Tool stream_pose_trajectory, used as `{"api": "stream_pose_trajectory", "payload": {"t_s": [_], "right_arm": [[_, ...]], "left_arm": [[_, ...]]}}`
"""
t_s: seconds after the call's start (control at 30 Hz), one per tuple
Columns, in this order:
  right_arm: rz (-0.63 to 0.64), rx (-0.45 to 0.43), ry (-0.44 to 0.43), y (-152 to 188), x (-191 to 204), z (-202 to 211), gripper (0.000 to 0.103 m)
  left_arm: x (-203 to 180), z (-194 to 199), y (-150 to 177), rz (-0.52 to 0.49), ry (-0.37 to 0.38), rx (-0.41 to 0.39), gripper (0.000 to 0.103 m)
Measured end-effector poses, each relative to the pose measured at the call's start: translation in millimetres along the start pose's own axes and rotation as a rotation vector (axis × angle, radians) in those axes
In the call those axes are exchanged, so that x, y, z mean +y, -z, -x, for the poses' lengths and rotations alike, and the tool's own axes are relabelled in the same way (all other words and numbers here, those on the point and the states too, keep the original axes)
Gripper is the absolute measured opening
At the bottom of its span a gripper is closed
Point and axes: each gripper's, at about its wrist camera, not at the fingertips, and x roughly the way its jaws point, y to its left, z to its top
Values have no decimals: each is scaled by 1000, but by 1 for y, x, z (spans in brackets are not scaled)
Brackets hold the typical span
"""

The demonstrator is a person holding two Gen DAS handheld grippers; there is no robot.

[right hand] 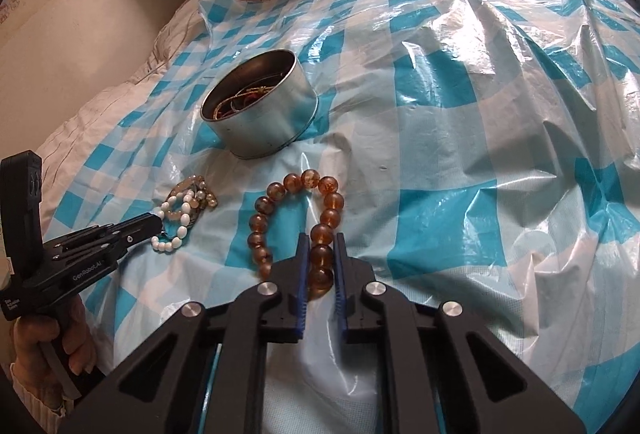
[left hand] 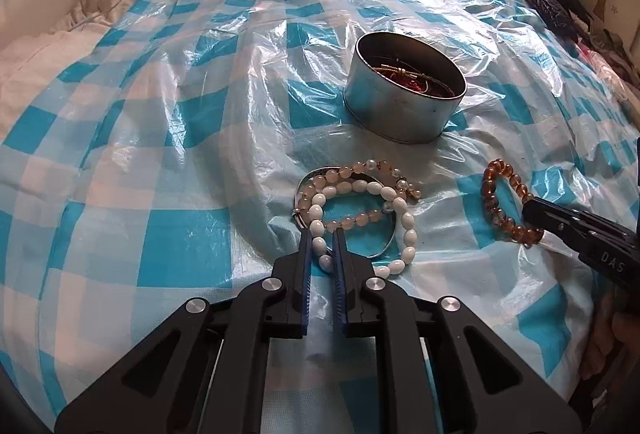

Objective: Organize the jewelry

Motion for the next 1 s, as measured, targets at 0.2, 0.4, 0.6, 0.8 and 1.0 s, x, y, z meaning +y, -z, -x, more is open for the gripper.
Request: {"api": "stream_pose_trajectory", "payload": {"t_s": [0.2,0.4,0.6,0.8,1.0], "right_arm": [[-125,-93,-212,7,-15,32,12],[-186,-134,-332,11,-17,48,12],[-141,-108,-318,14,-5,48,12],[-122,-66,-300,12,-7,39,13],[-149,-19,-301,11,-12,21,17]], "left_arm": [[-3,41,8,74,210,-201,0],[-23,51,20,86,347,-250,0],[1,56,19,190,213,-290,1],[28,24,7,259,193,-139,39],[12,2,4,171,83,-20,39]]}}
